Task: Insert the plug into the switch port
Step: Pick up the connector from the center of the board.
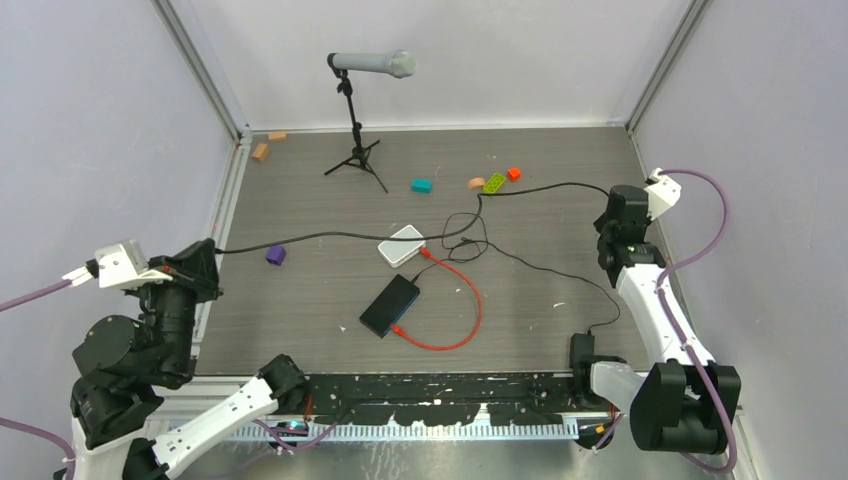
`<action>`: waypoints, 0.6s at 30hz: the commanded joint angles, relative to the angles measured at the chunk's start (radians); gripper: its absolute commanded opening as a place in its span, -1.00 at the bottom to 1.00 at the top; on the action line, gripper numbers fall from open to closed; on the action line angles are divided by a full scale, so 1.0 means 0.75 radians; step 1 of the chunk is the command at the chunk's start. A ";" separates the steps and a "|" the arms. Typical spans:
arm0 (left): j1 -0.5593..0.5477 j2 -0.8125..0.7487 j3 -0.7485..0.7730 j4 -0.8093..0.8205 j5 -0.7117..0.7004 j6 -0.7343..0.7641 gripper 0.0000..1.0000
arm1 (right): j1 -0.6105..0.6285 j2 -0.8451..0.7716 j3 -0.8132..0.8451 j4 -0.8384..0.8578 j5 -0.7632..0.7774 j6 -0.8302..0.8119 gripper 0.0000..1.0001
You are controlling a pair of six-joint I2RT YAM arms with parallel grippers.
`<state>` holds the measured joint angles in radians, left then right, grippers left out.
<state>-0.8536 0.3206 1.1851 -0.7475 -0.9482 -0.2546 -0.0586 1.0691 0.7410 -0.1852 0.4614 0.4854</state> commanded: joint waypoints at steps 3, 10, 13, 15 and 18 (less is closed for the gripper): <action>-0.011 -0.021 0.083 -0.048 -0.262 0.050 -1.00 | -0.130 0.067 0.102 0.094 0.059 0.013 -0.99; -0.090 -0.048 0.073 -0.026 -0.311 0.082 -1.00 | -0.195 0.089 0.126 0.062 -0.043 0.009 -0.99; -0.135 -0.033 0.015 0.033 -0.228 0.099 -1.00 | -0.196 0.054 0.098 0.028 -0.115 0.009 -0.95; -0.156 0.003 -0.041 0.055 -0.151 0.063 -1.00 | -0.196 0.020 0.072 0.012 -0.138 0.012 -0.80; -0.159 0.076 -0.195 0.157 0.046 -0.034 -1.00 | -0.196 -0.023 0.038 0.000 -0.104 0.015 -0.61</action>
<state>-0.9634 0.3000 1.1511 -0.7269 -1.0561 -0.2298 -0.1928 1.1164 0.7845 -0.1909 0.3626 0.4854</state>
